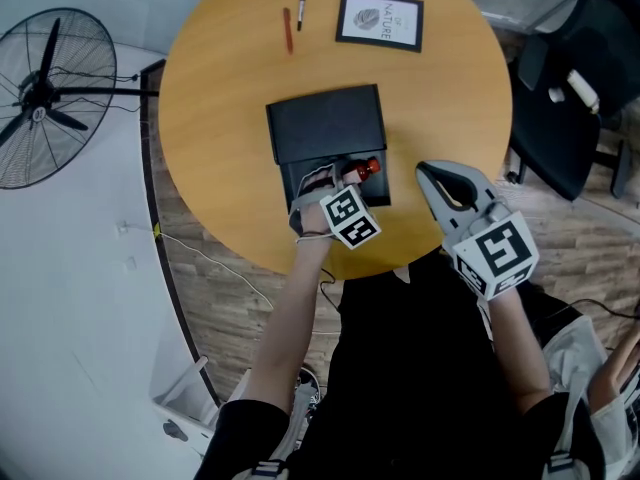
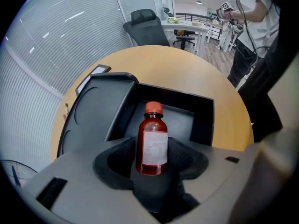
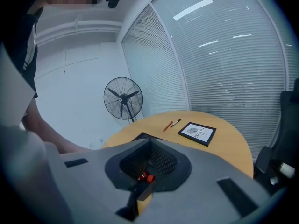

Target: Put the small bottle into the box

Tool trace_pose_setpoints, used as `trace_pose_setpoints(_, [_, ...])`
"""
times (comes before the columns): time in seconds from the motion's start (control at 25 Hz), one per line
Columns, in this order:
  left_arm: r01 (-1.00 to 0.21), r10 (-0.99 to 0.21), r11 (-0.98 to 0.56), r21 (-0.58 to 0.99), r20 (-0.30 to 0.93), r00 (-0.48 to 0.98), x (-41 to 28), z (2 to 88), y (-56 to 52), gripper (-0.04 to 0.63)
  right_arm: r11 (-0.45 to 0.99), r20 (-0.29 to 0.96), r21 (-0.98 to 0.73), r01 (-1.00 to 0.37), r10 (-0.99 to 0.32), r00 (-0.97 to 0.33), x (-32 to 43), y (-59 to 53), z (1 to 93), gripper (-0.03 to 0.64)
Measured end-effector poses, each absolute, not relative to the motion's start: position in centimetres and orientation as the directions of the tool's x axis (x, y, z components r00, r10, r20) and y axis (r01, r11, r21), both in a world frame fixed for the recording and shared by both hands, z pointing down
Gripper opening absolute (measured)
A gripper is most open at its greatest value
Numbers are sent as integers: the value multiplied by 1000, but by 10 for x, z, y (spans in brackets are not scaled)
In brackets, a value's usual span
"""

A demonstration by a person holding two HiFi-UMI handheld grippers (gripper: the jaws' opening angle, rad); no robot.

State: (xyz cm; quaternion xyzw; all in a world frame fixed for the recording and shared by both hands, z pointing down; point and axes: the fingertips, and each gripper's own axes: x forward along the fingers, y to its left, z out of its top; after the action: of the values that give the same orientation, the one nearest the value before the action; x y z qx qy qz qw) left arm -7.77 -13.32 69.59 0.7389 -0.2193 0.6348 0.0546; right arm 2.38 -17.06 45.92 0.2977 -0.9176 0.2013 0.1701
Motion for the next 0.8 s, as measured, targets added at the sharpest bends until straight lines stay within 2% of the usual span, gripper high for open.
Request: trace_pose_setpoints(0.8, [-457,-293,-859,-232,954,66,-85,664,-134,216,789,383,-258,-558,-446,-809,21,-174,442,9])
